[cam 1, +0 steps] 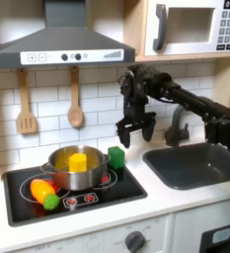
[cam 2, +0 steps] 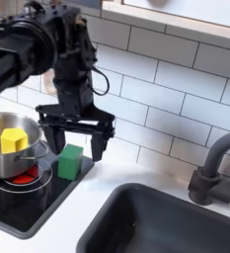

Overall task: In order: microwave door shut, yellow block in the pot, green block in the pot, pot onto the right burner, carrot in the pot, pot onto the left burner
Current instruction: 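Put the green block in the pot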

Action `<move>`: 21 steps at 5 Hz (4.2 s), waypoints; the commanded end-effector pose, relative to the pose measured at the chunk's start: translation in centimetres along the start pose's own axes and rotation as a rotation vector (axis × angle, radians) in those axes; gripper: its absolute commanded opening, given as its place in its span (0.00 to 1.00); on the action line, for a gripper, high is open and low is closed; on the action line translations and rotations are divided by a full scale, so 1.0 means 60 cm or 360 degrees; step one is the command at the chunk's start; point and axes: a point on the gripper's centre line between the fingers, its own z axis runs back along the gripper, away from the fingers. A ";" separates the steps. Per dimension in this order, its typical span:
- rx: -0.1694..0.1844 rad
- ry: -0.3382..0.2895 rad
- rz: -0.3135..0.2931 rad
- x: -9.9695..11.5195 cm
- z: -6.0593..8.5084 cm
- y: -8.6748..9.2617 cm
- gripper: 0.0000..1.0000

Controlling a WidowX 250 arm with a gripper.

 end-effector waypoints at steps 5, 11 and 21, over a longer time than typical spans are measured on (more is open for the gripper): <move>0.0014 0.0089 -0.0091 0.032 -0.057 0.042 1.00; 0.0051 0.0143 -0.0129 0.057 -0.107 0.055 0.11; 0.0223 -0.0075 0.0082 0.048 0.053 0.168 0.00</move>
